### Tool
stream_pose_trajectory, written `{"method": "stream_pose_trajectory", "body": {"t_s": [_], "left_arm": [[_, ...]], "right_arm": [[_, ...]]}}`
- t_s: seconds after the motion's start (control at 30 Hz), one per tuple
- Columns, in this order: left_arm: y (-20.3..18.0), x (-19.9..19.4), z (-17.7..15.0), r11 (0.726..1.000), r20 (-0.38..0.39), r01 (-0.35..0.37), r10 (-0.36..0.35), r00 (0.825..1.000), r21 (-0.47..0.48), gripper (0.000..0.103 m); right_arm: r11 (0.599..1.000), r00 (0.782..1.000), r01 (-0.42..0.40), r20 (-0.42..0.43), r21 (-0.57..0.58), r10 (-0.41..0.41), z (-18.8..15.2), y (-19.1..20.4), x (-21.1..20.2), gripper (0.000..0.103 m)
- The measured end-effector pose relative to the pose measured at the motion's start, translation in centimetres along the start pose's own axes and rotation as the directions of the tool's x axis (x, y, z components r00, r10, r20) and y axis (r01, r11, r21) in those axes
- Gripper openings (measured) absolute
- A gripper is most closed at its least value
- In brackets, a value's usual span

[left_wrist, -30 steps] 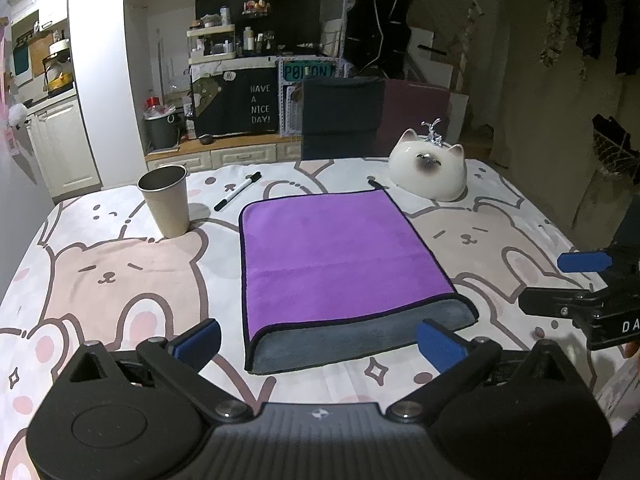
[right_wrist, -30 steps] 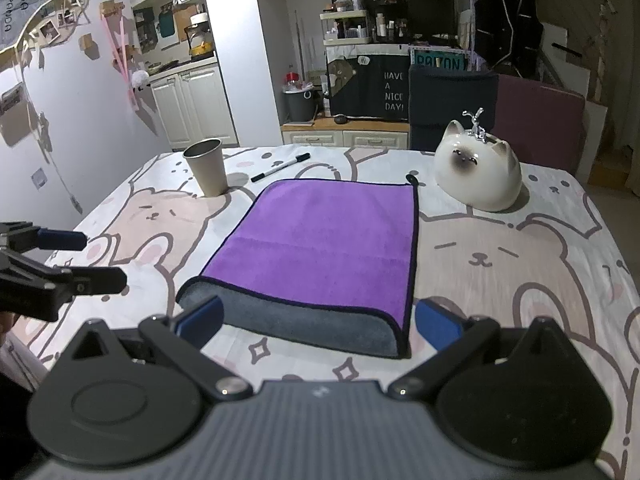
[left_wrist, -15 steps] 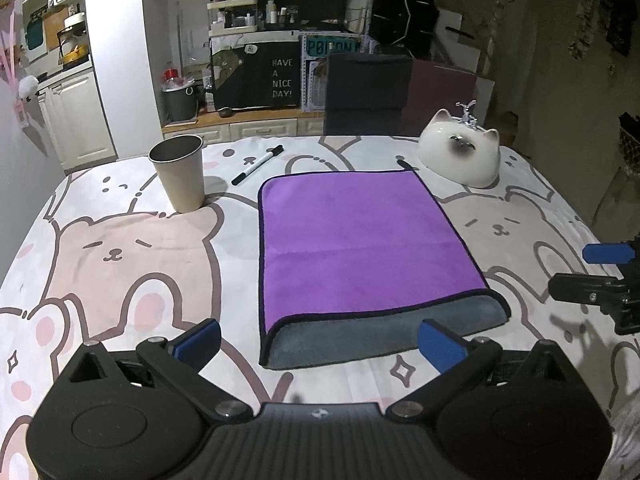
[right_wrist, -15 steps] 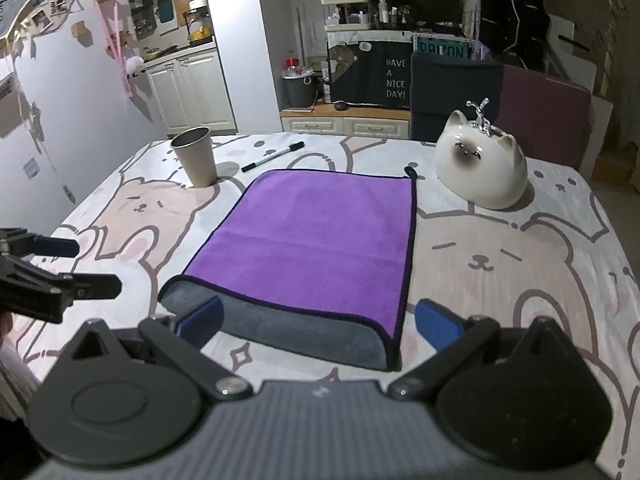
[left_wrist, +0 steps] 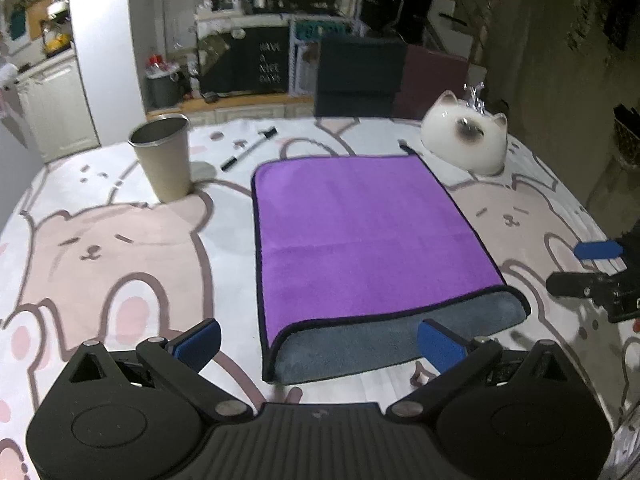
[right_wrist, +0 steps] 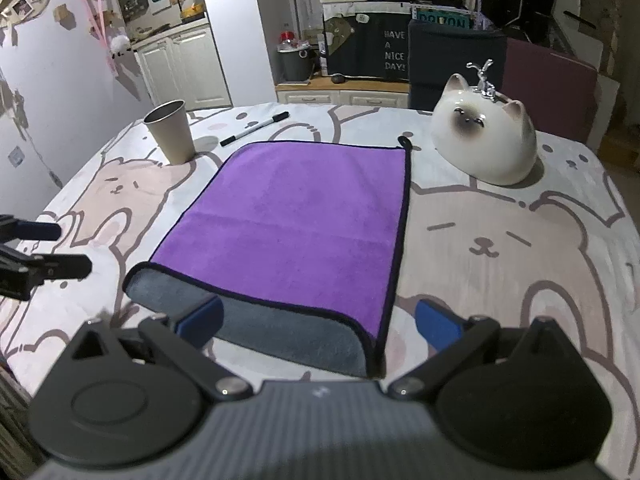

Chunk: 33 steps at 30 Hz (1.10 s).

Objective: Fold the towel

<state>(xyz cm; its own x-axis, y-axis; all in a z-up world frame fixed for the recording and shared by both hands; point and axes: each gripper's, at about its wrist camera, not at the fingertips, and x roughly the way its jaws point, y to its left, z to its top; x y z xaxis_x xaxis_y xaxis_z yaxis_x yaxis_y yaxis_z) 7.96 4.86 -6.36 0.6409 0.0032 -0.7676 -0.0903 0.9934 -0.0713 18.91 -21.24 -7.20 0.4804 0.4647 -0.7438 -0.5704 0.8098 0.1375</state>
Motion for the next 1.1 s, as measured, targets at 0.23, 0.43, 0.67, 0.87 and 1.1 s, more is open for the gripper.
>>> {"method": "stream_pose_trajectory", "body": {"t_s": [0.23, 0.43, 0.67, 0.87, 1.1], "left_arm": [[0.7, 2.8, 0.1, 0.998, -0.038, 0.060, -0.058, 0.998, 0.033, 0.103], [1.4, 4.4, 0.2, 0.994, -0.090, 0.095, -0.090, 0.992, 0.047, 0.103], [1.7, 5.7, 0.4, 0.991, -0.130, 0.094, -0.081, 0.988, 0.096, 0.103], [2.2, 6.4, 1.1, 0.989, -0.152, 0.112, -0.096, 0.984, 0.100, 0.101], [2.3, 7.1, 1.3, 0.987, -0.177, 0.129, -0.110, 0.978, 0.098, 0.079]], "right_arm": [[0.999, 1.000, -0.004, 0.021, -0.036, 0.005, -0.2, -0.7, 1.6, 0.103], [0.998, 0.999, 0.012, -0.032, -0.056, -0.014, -0.4, -1.3, 3.0, 0.103], [0.996, 0.990, -0.082, -0.121, -0.033, 0.077, -0.3, -2.2, 4.6, 0.103], [0.991, 0.971, -0.136, -0.198, 0.013, 0.136, 0.2, -2.4, 5.8, 0.102], [0.989, 0.961, -0.148, -0.238, -0.002, 0.143, 1.0, -1.9, 6.7, 0.070]]}}
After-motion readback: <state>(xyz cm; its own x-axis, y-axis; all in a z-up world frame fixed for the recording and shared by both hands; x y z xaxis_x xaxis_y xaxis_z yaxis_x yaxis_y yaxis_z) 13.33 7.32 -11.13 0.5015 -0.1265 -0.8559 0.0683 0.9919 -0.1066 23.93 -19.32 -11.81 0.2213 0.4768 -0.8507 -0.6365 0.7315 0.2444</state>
